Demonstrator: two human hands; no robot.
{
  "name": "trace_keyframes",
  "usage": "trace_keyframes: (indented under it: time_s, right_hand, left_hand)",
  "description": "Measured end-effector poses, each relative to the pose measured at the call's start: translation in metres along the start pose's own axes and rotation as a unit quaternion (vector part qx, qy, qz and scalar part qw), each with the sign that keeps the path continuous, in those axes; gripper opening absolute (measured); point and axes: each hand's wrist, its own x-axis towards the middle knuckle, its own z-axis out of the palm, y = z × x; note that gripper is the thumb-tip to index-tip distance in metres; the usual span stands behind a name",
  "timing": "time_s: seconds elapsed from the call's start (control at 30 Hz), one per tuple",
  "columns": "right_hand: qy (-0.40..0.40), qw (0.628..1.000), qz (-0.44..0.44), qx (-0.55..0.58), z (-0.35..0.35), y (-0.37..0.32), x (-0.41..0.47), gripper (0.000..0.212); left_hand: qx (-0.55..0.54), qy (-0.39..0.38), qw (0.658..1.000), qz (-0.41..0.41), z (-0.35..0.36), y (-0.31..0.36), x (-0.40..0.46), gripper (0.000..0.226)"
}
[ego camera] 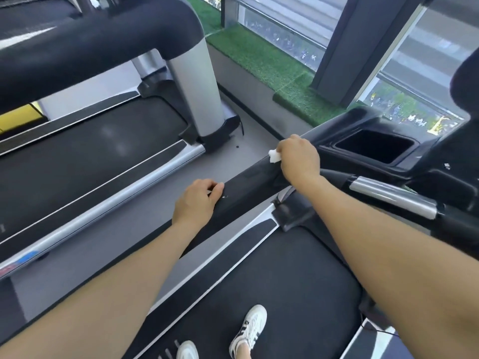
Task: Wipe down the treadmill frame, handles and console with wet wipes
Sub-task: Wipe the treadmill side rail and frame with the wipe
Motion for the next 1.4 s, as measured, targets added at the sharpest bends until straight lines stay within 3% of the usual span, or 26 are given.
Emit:
trace_keyframes:
  time_s: [0.23,0.43,0.6,0.9,1.13,1.4]
  right_hand:
    - [-0.005,0.998,-0.038,0.056,0.005,-0.041,-0.035,0.029]
    - [-0.044,0.988,-0.117,0.092,0.011,-0.059,-0.054,0.029]
    - [-0.008,0.998,-0.01,0.066,0.008,-0.034,-0.035,0.025]
    - [-0.031,0.985,-0.111,0.125,0.026,-0.083,-0.075,0.028]
    - [0.0,0.996,0.0,0.09,0.017,-0.047,-0.039,0.024]
    - [-0.024,0.986,-0.114,0.116,0.026,-0.083,-0.074,0.027]
  left_hand:
    - [-0.087,-0.016,0.996,0.002,-0.003,-0.013,0.011,0.032]
    - [-0.055,-0.009,0.998,0.01,-0.009,-0.034,0.006,0.029]
    - [-0.034,0.018,0.999,0.004,-0.009,-0.035,-0.002,0.031]
    - [-0.017,0.025,1.0,0.003,-0.01,-0.026,-0.006,0.029]
    - [-0.028,0.018,0.999,0.01,-0.012,-0.027,-0.006,0.032]
    - [-0.015,0.017,1.0,0.008,-0.014,-0.023,-0.008,0.031]
